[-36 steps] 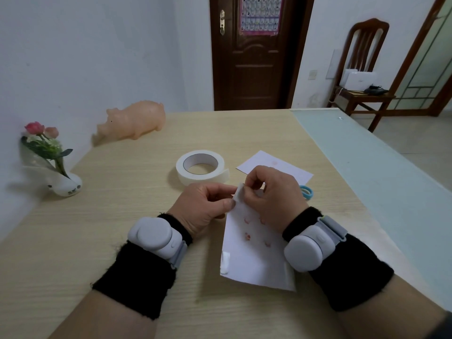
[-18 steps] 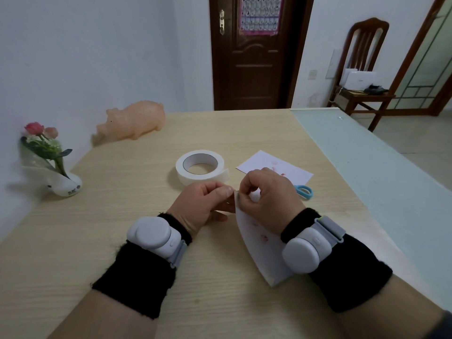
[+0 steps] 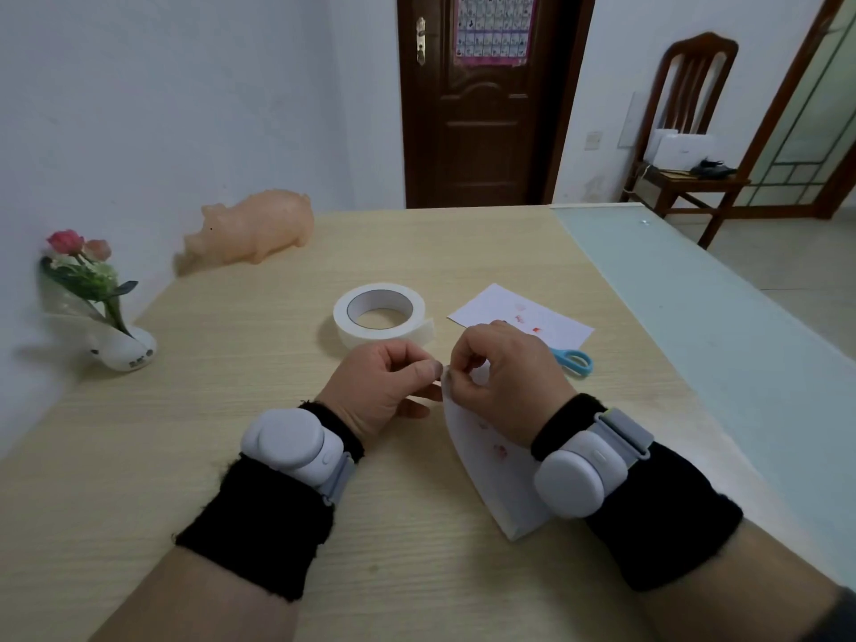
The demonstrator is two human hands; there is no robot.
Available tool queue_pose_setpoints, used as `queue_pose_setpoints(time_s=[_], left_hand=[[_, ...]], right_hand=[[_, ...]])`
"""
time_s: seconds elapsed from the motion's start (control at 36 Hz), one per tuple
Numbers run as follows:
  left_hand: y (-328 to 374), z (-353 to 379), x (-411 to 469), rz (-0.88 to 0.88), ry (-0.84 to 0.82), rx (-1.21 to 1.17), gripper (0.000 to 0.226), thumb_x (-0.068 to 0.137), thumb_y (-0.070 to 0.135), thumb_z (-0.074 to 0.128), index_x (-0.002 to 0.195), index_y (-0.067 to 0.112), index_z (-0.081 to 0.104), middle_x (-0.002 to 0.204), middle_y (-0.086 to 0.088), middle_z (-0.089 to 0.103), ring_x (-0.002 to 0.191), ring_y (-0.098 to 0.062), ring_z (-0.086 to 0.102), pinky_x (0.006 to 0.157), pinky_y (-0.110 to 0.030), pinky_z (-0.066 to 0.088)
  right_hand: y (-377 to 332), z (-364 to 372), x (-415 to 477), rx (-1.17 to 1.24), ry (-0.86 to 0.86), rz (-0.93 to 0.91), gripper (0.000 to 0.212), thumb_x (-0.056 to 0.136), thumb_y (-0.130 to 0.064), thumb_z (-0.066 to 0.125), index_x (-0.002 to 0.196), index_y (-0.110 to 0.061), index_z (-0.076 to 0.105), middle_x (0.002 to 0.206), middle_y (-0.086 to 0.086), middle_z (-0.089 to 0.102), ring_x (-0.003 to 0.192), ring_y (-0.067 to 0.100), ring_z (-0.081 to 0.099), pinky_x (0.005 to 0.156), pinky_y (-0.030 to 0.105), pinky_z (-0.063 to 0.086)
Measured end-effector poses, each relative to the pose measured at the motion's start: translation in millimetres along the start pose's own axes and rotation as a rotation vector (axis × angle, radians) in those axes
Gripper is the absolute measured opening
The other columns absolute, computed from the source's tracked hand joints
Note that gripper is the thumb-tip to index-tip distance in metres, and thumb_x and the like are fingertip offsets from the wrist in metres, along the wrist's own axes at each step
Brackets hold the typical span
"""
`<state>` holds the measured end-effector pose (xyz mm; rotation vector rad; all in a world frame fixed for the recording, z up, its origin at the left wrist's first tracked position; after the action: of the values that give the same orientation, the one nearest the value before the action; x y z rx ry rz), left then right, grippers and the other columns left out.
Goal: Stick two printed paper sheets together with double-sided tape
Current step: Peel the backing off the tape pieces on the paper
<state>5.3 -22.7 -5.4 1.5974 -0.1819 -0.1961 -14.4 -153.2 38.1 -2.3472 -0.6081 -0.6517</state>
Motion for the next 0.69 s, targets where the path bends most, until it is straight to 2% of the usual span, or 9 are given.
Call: queue_pose_setpoints(time_s=[0.11, 0.25, 0.39, 0.47, 0.53, 0.69], left_hand=[[-0.5, -1.4, 0.1, 0.013, 0.022, 0.024, 0.016, 0.087, 0.004, 0.059, 0.072, 0.007, 0.061, 0.07, -0.008, 0.067, 0.069, -0.016, 0.069, 0.051, -0.023, 0.05], [-1.0, -2.1, 0.4, 0.016, 0.044, 0.024, 0.018, 0.086, 0.003, 0.059, 0.068, 0.009, 0.062, 0.067, -0.006, 0.067, 0.066, -0.015, 0.067, 0.05, -0.022, 0.049], [0.1, -5.4, 1.0, 0.001, 0.066, -0.069, 0.019, 0.087, 0.003, 0.057, 0.07, 0.009, 0.06, 0.062, 0.0, 0.067, 0.06, -0.011, 0.066, 0.047, -0.019, 0.047], [-0.3, -5.8, 0.7, -0.007, 0.064, -0.102, 0.018, 0.088, 0.003, 0.057, 0.071, 0.009, 0.059, 0.061, 0.001, 0.067, 0.059, -0.01, 0.065, 0.047, -0.019, 0.047], [-1.3, -5.0, 0.7, -0.006, 0.054, -0.105, 0.017, 0.088, 0.004, 0.057, 0.072, 0.009, 0.06, 0.062, 0.0, 0.067, 0.06, -0.011, 0.066, 0.047, -0.019, 0.047], [-3.4, -3.7, 2.1, -0.007, 0.03, -0.11, 0.017, 0.089, 0.006, 0.057, 0.073, 0.009, 0.061, 0.065, -0.001, 0.068, 0.064, -0.012, 0.067, 0.049, -0.019, 0.048]], right_hand=[[-0.6, 0.4, -0.4, -0.002, -0.012, 0.001, 0.012, 0.071, -0.014, 0.072, 0.066, -0.015, 0.061, 0.062, -0.013, 0.049, 0.065, 0.013, 0.048, 0.06, 0.027, 0.041], [-0.3, 0.4, -0.2, 0.002, -0.013, 0.009, 0.013, 0.071, -0.015, 0.073, 0.066, -0.015, 0.061, 0.059, -0.022, 0.039, 0.064, 0.01, 0.044, 0.06, 0.015, 0.033], [4.7, 1.3, -1.0, 0.027, -0.012, 0.032, 0.006, 0.072, -0.016, 0.066, 0.068, -0.016, 0.063, 0.064, -0.013, 0.052, 0.063, 0.008, 0.045, 0.059, 0.021, 0.038], [6.7, -0.3, -0.6, 0.067, 0.015, 0.04, 0.003, 0.074, -0.021, 0.064, 0.072, -0.019, 0.065, 0.067, -0.014, 0.056, 0.065, 0.003, 0.047, 0.063, 0.01, 0.037], [6.4, 0.7, -0.2, 0.086, 0.022, 0.028, 0.005, 0.075, -0.021, 0.066, 0.079, -0.019, 0.069, 0.07, -0.017, 0.056, 0.068, 0.001, 0.047, 0.066, 0.007, 0.038], [6.2, 1.8, 0.1, 0.097, 0.032, 0.017, 0.008, 0.075, -0.023, 0.065, 0.076, -0.02, 0.072, 0.072, -0.009, 0.059, 0.069, 0.003, 0.05, 0.064, 0.014, 0.041]])
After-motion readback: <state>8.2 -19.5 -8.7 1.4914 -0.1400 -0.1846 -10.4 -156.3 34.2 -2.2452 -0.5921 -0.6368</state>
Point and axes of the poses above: each hand's wrist, its own x-axis towards the middle knuckle, its own z-axis out of the palm, y = z × x, the point moved 6 cm from there along x, towards the middle knuckle
